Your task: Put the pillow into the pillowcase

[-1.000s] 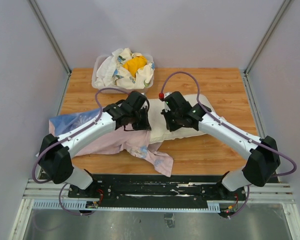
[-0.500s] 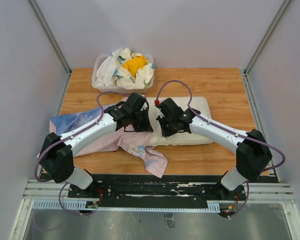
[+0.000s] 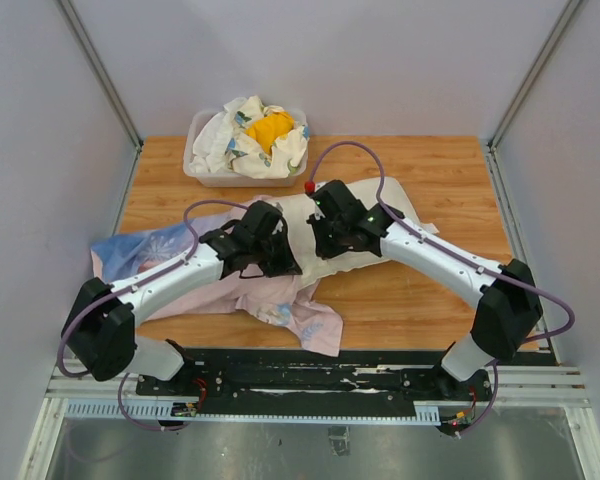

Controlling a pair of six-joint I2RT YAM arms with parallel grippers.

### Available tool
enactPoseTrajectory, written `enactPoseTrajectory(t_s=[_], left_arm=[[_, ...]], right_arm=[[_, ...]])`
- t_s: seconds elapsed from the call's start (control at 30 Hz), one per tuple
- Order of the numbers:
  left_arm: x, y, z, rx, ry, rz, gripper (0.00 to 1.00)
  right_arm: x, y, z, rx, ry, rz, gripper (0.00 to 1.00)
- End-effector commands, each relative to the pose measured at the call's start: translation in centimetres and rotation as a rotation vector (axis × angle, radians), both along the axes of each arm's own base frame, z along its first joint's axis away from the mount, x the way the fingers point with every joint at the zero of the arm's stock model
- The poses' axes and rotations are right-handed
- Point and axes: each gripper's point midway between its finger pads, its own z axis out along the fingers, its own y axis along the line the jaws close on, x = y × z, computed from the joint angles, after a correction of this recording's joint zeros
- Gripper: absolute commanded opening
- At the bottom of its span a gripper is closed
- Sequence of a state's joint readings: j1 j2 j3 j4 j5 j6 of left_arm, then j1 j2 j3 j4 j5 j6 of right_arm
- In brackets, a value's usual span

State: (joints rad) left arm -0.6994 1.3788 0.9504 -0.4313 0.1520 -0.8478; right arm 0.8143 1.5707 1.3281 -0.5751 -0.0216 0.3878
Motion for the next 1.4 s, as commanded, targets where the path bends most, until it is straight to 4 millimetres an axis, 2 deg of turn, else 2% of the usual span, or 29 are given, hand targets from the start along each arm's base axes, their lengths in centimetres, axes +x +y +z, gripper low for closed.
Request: enactPoseTrajectory(t_s=[0.0, 0.1, 0.17, 0.37, 0.43, 0.57, 0.67, 0.73, 1.07, 1.23, 1.37], left_arm=[[0.0, -2.0, 1.6, -0.089, 0.012, -0.030, 0.00], [0.8, -2.6, 3.1, -0.097, -0.016, -0.037, 0.00], [0.9, -2.4, 2.8, -0.081, -0.015, -0.039, 0.00], [-1.3, -1.0, -1.2, -0.053, 0.065, -0.027, 0.00], [-1.9, -0.6, -2.0, -0.048, 0.079, -0.021, 0.00], [-2.3, 0.2, -2.8, -0.021, 0.082, -0.016, 0.00], [-1.8, 0.0, -3.3, -0.004, 0.079, -0.021, 0.00], [-1.1, -0.6, -3.3, 0.004, 0.070, -0.037, 0.00], [5.5, -5.6, 1.4, 0.004, -0.039, -0.109, 0.00], [6.6, -6.3, 2.5, -0.006, -0.055, -0.103, 0.00], [5.8, -5.7, 1.4, -0.007, -0.031, -0.100, 0.00]], right_arm=[[1.5, 4.2, 4.1, 0.177, -0.095, 0.037, 0.01], [1.1, 4.3, 2.8, 0.178, -0.064, 0.033, 0.01], [0.9, 4.0, 2.1, 0.170, -0.053, 0.029, 0.01], [0.4, 3.2, 0.9, 0.147, -0.038, 0.014, 0.01], [0.5, 2.8, 0.5, 0.135, -0.041, 0.000, 0.01], [1.1, 2.4, 1.3, 0.144, -0.061, -0.025, 0.01], [1.6, 2.5, 2.5, 0.160, -0.084, -0.025, 0.01], [1.5, 2.6, 2.9, 0.166, -0.084, -0.025, 0.01], [1.2, 1.7, 3.7, 0.177, -0.108, -0.057, 0.01], [1.3, 1.5, 3.7, 0.180, -0.115, -0.069, 0.01], [0.7, 1.6, 2.4, 0.180, -0.080, -0.051, 0.01]])
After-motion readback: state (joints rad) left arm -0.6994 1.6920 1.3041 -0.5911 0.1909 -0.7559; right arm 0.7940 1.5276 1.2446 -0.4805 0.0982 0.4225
